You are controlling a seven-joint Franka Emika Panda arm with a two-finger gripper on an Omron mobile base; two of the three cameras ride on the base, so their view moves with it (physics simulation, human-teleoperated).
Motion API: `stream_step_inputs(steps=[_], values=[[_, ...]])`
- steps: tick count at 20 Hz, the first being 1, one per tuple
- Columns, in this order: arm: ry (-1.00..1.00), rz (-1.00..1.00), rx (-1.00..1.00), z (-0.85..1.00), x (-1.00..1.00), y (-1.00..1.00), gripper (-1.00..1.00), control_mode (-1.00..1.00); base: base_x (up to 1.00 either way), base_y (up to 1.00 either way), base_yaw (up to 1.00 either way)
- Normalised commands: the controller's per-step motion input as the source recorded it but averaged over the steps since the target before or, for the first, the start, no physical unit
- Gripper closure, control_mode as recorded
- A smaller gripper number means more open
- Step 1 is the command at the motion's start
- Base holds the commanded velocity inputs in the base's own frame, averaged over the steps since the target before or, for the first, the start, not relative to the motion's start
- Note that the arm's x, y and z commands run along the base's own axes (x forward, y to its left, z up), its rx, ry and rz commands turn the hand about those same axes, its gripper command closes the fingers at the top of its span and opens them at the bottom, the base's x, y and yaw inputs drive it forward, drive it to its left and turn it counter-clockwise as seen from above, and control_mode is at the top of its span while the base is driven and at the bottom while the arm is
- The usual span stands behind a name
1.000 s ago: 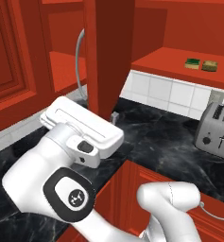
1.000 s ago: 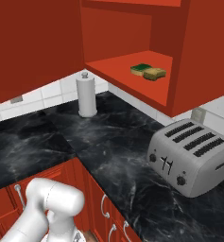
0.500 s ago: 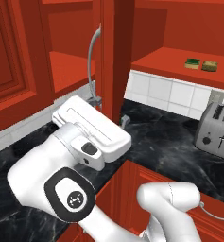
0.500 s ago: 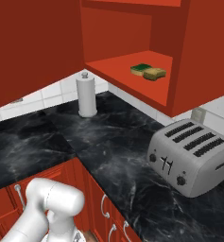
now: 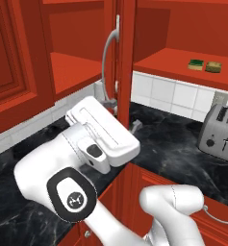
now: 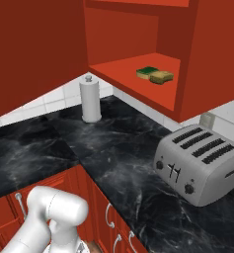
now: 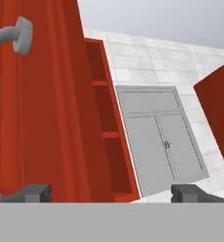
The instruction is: Pick up the sponge and sponge from the sink, and place them back in the cabinet, and close the cabinet door.
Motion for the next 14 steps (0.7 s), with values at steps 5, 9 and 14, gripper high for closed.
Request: stream_step_inputs(steps=[5,9,14], values=[[-0.01,-0.11,0.00,0.00,-0.02,-0.52,-1.00,-1.00,0.00,0.00,0.00],[-0.01,-0.07,0.00,0.00,0.00,-0.54,-1.00,-1.00,0.00,0.00,0.00],[0.00,-0.02,0.00,0.00,0.00,-0.55,-1.00,-1.00,0.00,0.00,0.00]])
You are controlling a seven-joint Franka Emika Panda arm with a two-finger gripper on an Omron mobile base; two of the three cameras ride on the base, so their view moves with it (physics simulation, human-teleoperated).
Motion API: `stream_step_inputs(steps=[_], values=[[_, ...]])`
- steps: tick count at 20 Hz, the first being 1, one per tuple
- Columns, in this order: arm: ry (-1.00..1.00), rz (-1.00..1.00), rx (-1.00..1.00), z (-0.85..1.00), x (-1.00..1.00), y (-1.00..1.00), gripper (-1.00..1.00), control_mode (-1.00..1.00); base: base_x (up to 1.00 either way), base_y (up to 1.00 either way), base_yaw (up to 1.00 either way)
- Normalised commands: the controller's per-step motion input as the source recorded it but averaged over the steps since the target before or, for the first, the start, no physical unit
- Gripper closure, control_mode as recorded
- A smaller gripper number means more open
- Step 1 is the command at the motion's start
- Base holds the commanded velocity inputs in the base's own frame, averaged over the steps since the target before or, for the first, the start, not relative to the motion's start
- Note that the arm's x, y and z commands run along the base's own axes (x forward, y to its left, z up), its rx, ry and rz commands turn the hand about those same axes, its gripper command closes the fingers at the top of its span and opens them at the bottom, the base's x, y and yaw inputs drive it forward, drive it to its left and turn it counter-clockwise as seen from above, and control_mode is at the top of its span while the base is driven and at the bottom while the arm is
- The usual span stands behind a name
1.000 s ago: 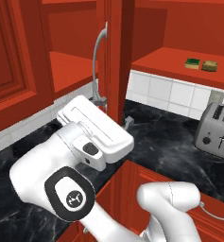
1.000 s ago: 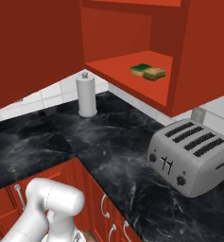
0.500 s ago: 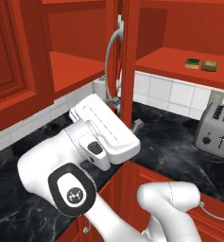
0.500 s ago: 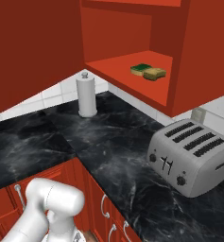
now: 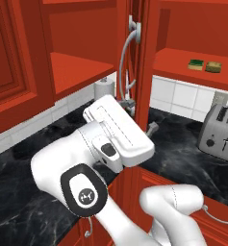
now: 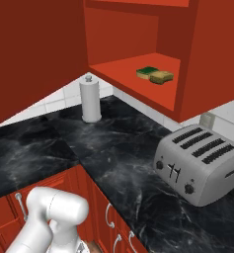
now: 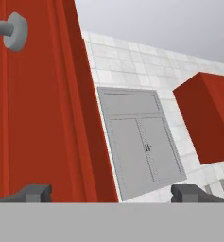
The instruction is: Pick up the sponge and sponge from the sink, and place them back in the cabinet, and close the cabinet door.
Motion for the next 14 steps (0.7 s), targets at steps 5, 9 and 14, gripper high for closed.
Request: stream_step_inputs(steps=[5,9,14], values=[[0.00,0.00,0.01,0.00,0.00,-0.52,-1.00,-1.00,0.00,0.00,0.00],[0.00,0.01,0.03,0.00,0.00,-0.54,-1.00,-1.00,0.00,0.00,0.00],[0.00,0.03,0.03,0.00,0.00,-0.58,-1.00,-1.00,0.00,0.00,0.00]])
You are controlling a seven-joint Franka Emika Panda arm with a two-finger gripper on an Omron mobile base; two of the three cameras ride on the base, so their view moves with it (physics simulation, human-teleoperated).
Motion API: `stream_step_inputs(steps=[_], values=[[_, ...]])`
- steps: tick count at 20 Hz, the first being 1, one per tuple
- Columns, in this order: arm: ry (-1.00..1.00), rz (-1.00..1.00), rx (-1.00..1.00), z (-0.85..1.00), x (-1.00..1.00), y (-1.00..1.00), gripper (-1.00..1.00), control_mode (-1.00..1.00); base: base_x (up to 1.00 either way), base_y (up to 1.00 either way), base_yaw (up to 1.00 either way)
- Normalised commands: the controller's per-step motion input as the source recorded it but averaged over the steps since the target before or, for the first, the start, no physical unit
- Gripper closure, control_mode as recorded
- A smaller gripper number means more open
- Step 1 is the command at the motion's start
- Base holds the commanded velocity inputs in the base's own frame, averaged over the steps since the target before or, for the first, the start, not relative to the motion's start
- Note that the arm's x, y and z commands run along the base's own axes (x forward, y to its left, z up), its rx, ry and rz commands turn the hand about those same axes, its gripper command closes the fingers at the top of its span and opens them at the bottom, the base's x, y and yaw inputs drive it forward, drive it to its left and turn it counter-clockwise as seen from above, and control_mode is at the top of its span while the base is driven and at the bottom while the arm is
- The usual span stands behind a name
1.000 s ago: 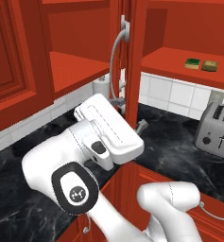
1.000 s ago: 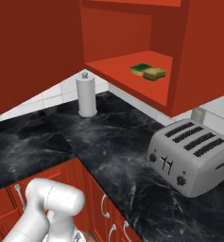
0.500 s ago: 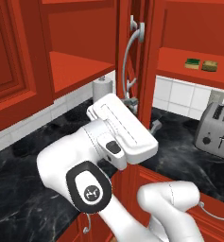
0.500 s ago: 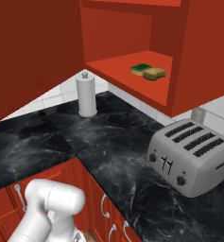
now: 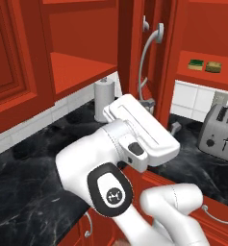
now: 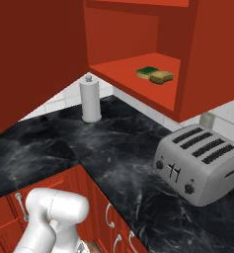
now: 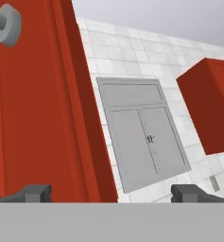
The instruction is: Pick up the sponge and sponge from the sink, and place them back in the cabinet, and close the cabinet door.
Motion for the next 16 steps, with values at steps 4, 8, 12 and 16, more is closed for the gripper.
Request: stream_step_inputs(steps=[4,8,12,16], values=[[0.00,0.01,0.03,0.00,0.00,-0.56,-1.00,-1.00,0.00,0.00,0.00],[0.02,0.00,0.01,0.00,0.00,-0.57,-1.00,-1.00,0.00,0.00,0.00],[0.04,0.00,0.01,0.00,0.00,-0.61,-1.00,-1.00,0.00,0.00,0.00],[0.02,0.00,0.06,0.00,0.00,-0.68,-1.00,-1.00,0.00,0.00,0.00]])
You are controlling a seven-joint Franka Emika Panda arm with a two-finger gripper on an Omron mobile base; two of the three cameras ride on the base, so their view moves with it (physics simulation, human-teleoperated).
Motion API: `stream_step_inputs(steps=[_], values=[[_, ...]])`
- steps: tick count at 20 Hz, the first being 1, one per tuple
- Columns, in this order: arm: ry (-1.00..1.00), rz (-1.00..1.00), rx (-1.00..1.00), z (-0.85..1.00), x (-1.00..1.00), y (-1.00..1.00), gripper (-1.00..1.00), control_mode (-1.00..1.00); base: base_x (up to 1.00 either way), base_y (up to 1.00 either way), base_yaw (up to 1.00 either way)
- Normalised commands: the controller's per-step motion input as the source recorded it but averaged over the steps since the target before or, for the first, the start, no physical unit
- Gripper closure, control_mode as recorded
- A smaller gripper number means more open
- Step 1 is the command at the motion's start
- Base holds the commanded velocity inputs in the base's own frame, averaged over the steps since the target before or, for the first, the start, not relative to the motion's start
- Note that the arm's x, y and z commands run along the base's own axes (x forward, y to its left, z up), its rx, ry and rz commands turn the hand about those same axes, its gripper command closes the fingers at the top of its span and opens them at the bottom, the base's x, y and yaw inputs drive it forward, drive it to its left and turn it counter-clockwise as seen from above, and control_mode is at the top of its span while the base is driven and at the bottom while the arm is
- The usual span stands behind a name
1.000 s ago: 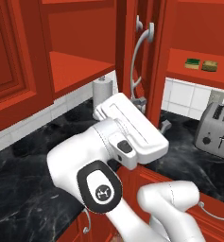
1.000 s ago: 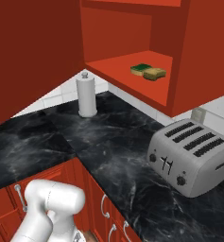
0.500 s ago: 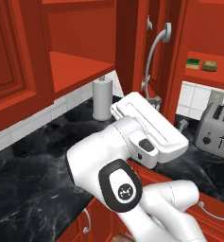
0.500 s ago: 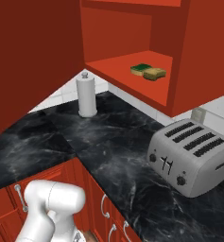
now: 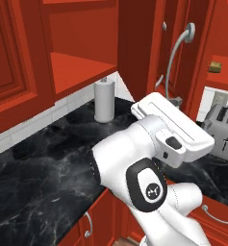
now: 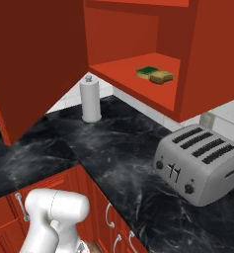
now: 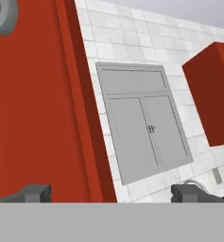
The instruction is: Pick up the sponge and sponge from the sink, and place them back in the cabinet, and close the cabinet door.
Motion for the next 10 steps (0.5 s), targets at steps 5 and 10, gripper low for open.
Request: stream_step_inputs(steps=[5,10], values=[[0.00,-0.01,0.10,0.00,0.00,-0.62,-1.00,-1.00,0.00,0.00,0.00],[0.00,-0.03,0.12,0.00,0.00,-0.56,-1.00,-1.00,0.00,0.00,0.00]])
